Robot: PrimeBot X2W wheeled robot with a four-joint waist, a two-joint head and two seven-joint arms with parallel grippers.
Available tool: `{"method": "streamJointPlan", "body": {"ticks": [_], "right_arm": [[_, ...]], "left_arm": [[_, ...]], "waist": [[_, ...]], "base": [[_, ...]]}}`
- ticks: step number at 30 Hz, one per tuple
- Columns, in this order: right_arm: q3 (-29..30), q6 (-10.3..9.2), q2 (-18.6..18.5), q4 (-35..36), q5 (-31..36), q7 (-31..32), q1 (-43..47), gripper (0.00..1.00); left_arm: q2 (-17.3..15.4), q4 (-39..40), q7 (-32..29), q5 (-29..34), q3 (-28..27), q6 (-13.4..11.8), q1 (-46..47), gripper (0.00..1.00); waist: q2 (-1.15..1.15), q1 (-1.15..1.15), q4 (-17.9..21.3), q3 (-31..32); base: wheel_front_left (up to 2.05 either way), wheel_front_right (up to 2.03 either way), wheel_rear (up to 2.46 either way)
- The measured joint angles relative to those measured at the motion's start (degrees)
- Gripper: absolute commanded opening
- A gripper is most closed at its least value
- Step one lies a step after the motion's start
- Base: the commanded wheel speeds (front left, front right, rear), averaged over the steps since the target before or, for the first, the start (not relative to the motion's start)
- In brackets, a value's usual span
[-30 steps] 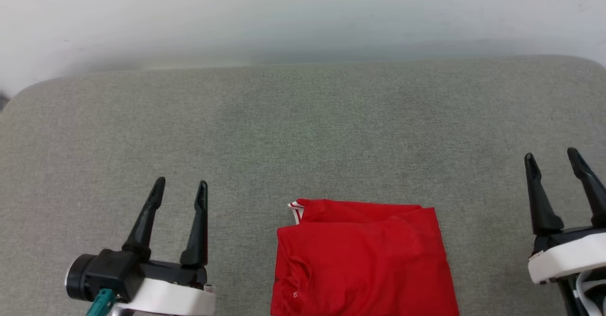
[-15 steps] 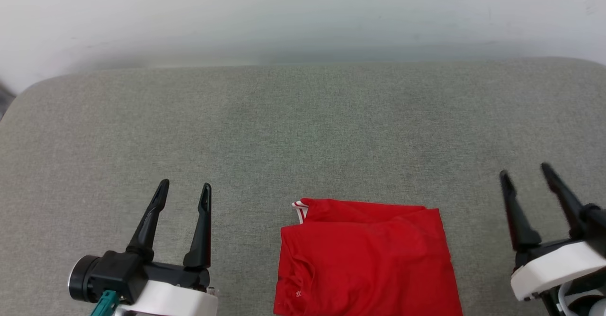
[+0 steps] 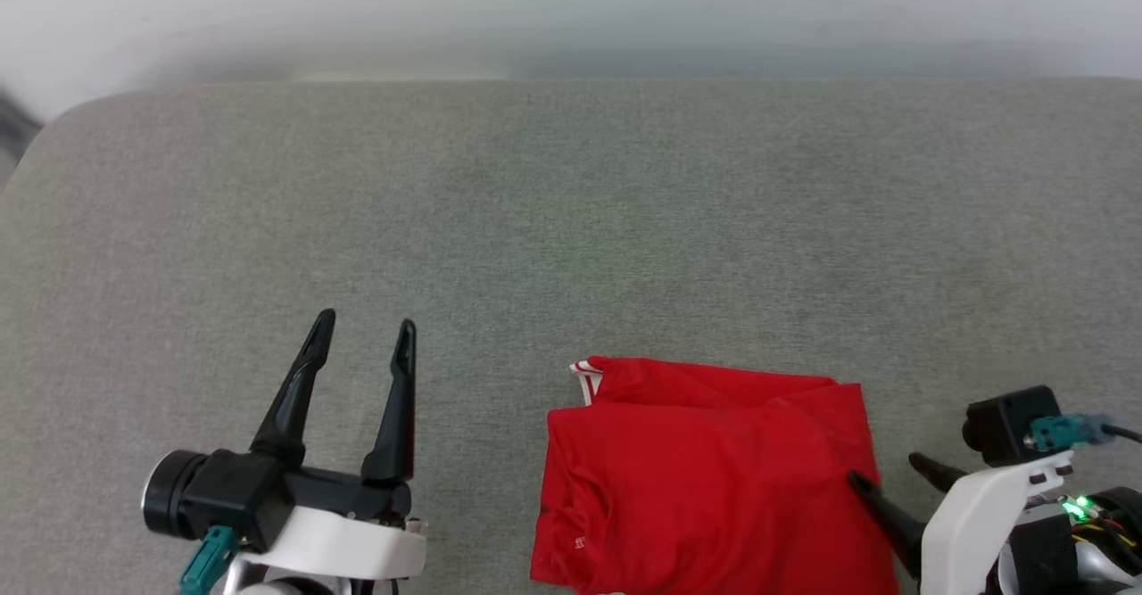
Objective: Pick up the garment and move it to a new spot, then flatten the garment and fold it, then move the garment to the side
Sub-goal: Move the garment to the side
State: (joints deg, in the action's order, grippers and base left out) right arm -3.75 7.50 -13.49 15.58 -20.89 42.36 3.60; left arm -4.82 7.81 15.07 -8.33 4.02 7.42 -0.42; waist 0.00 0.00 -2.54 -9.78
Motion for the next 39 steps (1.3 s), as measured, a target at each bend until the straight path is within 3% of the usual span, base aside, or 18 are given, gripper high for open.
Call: {"method": "streamJointPlan", "body": {"ticks": [5, 9, 22, 23, 25, 33, 39], "right_arm": [[1.6, -0.01, 2.8, -1.1, 1.1, 8.7, -0.4, 1.0], [2.2, -0.01, 3.9, -3.5, 4.3, 11.9, -1.1, 1.0], [-0.2, -0.11, 5.6, -12.3, 9.0, 11.3, -4.7, 1.0], [-0.6, -0.12, 5.6, -13.2, 9.0, 11.1, -5.1, 0.8], [-1.0, -0.13, 5.5, -14.8, 9.0, 10.4, -6.0, 0.0], [-8.2, 0.08, 0.9, -17.0, 11.1, 7.1, -9.9, 0.0], [-13.9, 0.02, -9.6, -13.3, 13.5, 7.4, -13.7, 0.0]], "left_arm": [[0.2, -0.6, 0.0, 0.0, 1.2, 0.0, 1.3, 1.0], [0.4, -1.0, 0.0, 0.0, 2.0, 0.0, 2.1, 1.0], [0.8, -2.3, 0.0, 0.0, 3.7, 0.0, 3.4, 1.0], [0.8, -2.6, 0.0, 0.0, 4.0, 0.0, 3.5, 1.0], [0.5, -3.3, 0.0, -0.1, 5.0, 0.0, 3.6, 1.0], [-0.2, -3.9, 0.0, -0.5, 5.1, 0.0, 3.4, 1.0], [-0.3, -2.9, 0.0, -0.5, 5.2, 0.0, 3.2, 1.0]], "waist": [[0.0, 0.0, -1.7, -1.3], [0.0, 0.0, -3.3, -2.2], [0.0, 0.0, -7.3, -5.1], [0.0, -0.01, -7.4, -5.1], [0.0, -0.01, -7.4, -4.8], [0.0, 0.0, -4.7, -3.4], [0.0, 0.01, 0.1, -2.7]], "base": [[0.0, 0.0, 0.0], [0.0, 0.0, 0.0], [0.0, 0.0, 0.0], [0.0, 0.0, 0.0], [0.0, 0.0, 0.0], [0.0, 0.0, 0.0], [0.0, 0.0, 0.0]]}}
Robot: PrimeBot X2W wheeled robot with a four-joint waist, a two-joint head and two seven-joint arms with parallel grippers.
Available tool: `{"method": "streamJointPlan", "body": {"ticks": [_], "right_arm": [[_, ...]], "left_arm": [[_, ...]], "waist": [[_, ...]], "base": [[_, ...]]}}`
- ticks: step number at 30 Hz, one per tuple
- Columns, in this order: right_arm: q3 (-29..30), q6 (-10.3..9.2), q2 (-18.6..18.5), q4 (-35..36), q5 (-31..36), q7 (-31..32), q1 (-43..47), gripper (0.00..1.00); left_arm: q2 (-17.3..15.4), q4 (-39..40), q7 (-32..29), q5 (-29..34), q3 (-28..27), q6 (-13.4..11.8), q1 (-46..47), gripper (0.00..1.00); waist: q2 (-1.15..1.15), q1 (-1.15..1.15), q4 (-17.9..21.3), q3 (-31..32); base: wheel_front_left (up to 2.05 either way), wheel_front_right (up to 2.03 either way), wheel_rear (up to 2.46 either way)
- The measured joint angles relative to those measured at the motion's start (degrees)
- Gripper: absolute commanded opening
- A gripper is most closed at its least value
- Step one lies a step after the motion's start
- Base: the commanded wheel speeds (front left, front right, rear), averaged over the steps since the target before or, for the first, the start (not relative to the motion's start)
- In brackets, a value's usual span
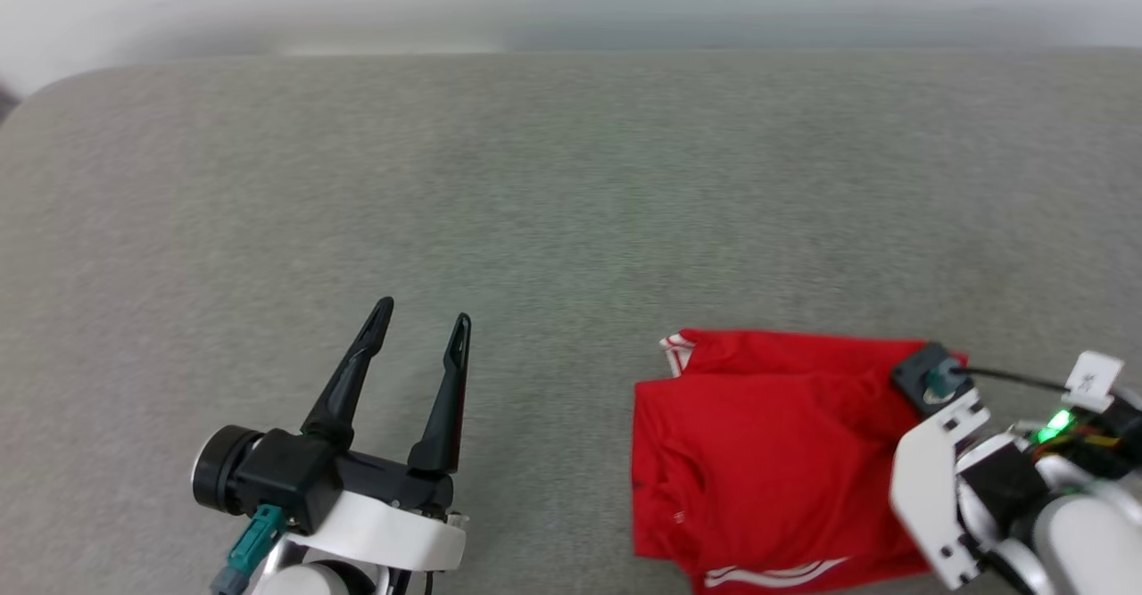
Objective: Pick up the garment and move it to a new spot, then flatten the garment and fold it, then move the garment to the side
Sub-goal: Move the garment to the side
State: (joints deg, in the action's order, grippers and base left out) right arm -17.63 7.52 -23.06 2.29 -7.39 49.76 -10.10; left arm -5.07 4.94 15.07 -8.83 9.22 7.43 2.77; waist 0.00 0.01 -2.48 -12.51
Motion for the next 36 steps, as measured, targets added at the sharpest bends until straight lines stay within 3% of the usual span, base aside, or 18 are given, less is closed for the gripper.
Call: {"method": "streamJointPlan", "body": {"ticks": [8, 13, 26, 36], "right_arm": [[-5.1, -0.01, -14.3, 3.9, -1.2, -0.2, -8.9, 0.0], [-4.5, -0.01, -18.9, 1.3, -0.6, -3.6, -13.4, 0.0], [6.5, 0.02, -19.6, -18.2, 10.4, -20.6, -22.8, 0.0], [19.1, 0.02, -17.8, -30.7, 15.7, -31.6, -25.3, 0.0]], "left_arm": [[-0.1, 1.8, 0.0, 0.7, -1.2, 0.1, 1.1, 1.0], [-1.5, 3.2, 0.0, 1.9, 1.2, 0.1, 4.3, 1.0], [-7.4, 7.6, 0.0, 4.4, 5.3, 0.1, 13.2, 1.0], [-9.3, 9.7, 0.0, 4.8, 6.9, 0.1, 17.6, 1.0]], "waist": [[0.0, 0.0, 9.0, -1.3], [0.0, 0.0, 14.2, -4.5], [0.0, 0.01, 21.7, -18.5], [0.0, 0.0, 21.9, -26.4]], "base": [[0.0, 0.0, 0.0], [0.0, 0.0, 0.0], [0.0, 0.0, 0.0], [0.0, 0.0, 0.0]]}}
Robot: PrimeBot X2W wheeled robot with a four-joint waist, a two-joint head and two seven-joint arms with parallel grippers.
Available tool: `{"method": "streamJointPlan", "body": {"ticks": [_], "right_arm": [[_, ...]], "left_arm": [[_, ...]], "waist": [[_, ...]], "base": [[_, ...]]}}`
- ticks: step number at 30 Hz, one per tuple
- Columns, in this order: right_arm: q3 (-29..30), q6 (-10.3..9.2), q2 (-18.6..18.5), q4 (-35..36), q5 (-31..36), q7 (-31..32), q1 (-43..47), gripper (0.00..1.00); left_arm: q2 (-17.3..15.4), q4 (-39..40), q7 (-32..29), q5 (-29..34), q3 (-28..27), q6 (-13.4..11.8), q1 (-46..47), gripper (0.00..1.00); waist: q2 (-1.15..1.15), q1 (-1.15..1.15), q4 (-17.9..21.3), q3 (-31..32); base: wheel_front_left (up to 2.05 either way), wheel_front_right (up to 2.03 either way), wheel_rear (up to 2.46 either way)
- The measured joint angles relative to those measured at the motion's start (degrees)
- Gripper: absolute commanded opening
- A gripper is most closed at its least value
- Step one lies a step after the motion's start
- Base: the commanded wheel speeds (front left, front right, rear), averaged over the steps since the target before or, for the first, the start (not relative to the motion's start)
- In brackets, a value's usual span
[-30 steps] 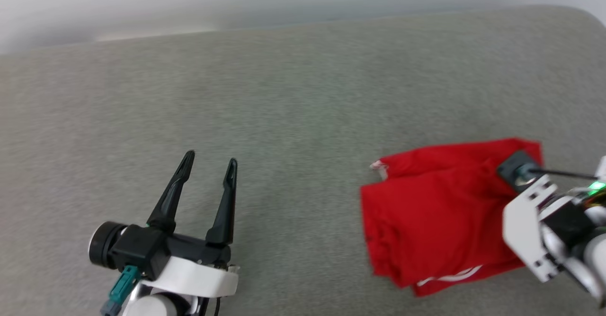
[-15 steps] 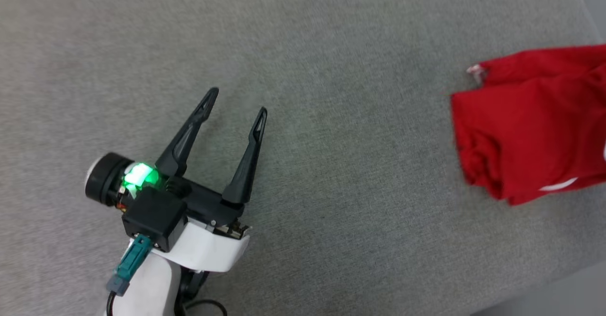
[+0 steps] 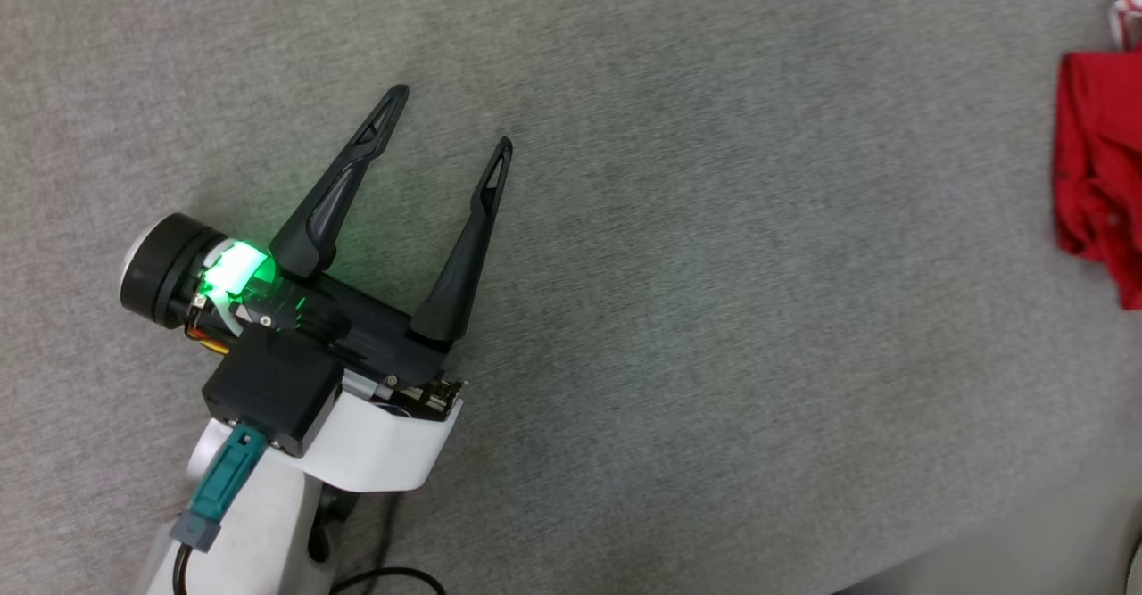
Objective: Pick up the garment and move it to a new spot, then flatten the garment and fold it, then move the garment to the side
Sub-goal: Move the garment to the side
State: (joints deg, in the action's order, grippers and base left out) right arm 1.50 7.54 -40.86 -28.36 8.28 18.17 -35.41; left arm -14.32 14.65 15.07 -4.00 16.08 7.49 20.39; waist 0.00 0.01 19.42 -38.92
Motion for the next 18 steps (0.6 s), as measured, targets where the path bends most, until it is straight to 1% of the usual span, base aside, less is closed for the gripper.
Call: {"method": "streamJointPlan", "body": {"ticks": [4, 8, 9, 10, 15, 18], "right_arm": [[3.5, 0.0, 1.0, -3.0, 2.0, -2.3, -1.4, 0.0], [5.7, 0.0, 1.8, -5.5, 3.5, -4.4, -2.5, 0.0], [6.1, 0.0, 1.9, -6.0, 4.1, -4.7, -2.6, 0.83], [6.5, 0.0, 2.2, -6.4, 4.6, -5.0, -2.9, 1.0], [7.8, -0.01, 3.0, -6.5, 5.9, -6.8, -3.8, 1.0], [7.8, -0.01, 3.6, -5.0, 5.7, -8.3, -4.4, 1.0]], "left_arm": [[-0.4, 0.1, 0.0, 0.2, -0.1, 0.0, 0.3, 1.0], [-0.5, 0.0, 0.0, 0.2, -0.2, 0.0, 1.0, 1.0], [-0.4, -0.1, 0.0, 0.1, -0.1, 0.0, 1.0, 1.0], [-0.3, -0.3, 0.0, 0.1, -0.1, 0.0, 1.0, 1.0], [0.8, -1.3, 0.0, -0.3, -0.4, -0.1, 1.0, 1.0], [1.9, -1.8, 0.0, -0.9, -1.3, -0.3, 0.6, 1.0]], "waist": [[0.0, 0.0, -1.2, -1.4], [0.0, 0.0, -2.1, -1.9], [0.0, 0.0, -2.3, -1.8], [0.0, 0.0, -2.5, -1.6], [0.0, 0.0, -2.9, 0.6], [0.0, -0.01, -3.2, 2.8]], "base": [[0.0, 0.0, 0.0], [0.0, 0.0, 0.0], [0.0, 0.0, 0.0], [0.0, 0.0, 0.0], [0.0, 0.0, 0.0], [0.0, 0.0, 0.0]]}}
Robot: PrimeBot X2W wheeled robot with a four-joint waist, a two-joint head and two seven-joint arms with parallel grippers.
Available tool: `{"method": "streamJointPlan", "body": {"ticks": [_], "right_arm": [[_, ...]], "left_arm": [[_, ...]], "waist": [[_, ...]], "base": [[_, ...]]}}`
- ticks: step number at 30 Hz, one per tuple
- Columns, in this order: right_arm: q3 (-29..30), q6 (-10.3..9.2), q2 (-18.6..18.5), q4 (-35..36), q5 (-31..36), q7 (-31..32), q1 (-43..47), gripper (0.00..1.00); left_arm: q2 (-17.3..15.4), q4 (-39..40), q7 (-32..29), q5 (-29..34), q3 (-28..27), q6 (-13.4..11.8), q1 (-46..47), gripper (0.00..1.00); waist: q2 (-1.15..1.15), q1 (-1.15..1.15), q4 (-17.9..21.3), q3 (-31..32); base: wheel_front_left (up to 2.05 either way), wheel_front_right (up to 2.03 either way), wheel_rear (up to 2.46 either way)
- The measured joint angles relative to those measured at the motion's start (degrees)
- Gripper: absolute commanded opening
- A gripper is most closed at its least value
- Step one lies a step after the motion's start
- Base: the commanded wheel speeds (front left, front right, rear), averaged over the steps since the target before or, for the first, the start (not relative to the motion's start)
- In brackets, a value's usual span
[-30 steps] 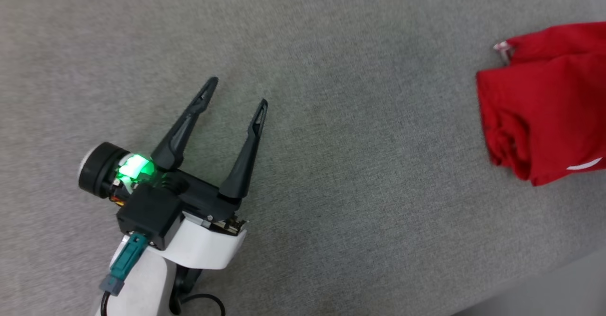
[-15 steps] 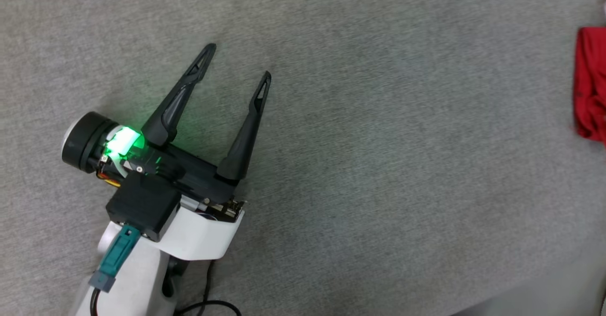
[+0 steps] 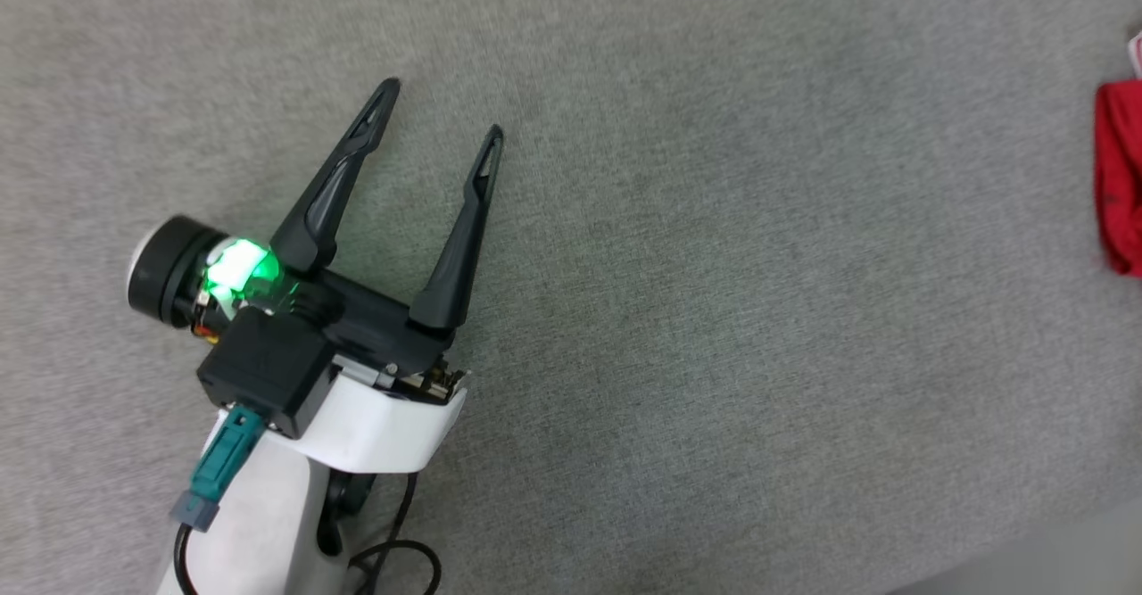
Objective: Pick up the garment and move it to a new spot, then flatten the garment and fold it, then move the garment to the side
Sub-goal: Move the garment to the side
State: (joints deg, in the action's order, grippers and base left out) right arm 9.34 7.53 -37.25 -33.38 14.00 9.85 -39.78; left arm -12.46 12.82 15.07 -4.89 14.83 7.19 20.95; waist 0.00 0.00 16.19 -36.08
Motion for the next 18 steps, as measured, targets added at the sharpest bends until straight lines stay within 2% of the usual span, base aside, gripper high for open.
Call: {"method": "streamJointPlan", "body": {"ticks": [4, 10, 18], "right_arm": [[-0.2, -0.01, 1.3, 3.5, -2.7, -2.1, -0.2, 1.0], [-1.9, 0.0, 6.4, 13.0, -10.4, -5.4, 0.5, 1.0], [-5.9, -0.01, 12.9, 25.4, -18.0, -9.6, 10.1, 1.0]], "left_arm": [[1.6, -0.7, 0.0, -1.1, -1.6, -0.2, -2.2, 1.0], [3.1, -1.9, 0.0, -1.9, -5.8, -0.7, -6.8, 1.0], [5.4, -3.6, 0.0, -2.7, -11.0, -1.2, -13.1, 1.0]], "waist": [[0.0, 0.0, -0.6, 3.9], [0.0, -0.01, -2.5, 11.1], [0.0, -0.02, -6.7, 20.2]], "base": [[0.0, 0.0, 0.0], [0.0, 0.0, 0.0], [0.0, 0.0, 0.0]]}}
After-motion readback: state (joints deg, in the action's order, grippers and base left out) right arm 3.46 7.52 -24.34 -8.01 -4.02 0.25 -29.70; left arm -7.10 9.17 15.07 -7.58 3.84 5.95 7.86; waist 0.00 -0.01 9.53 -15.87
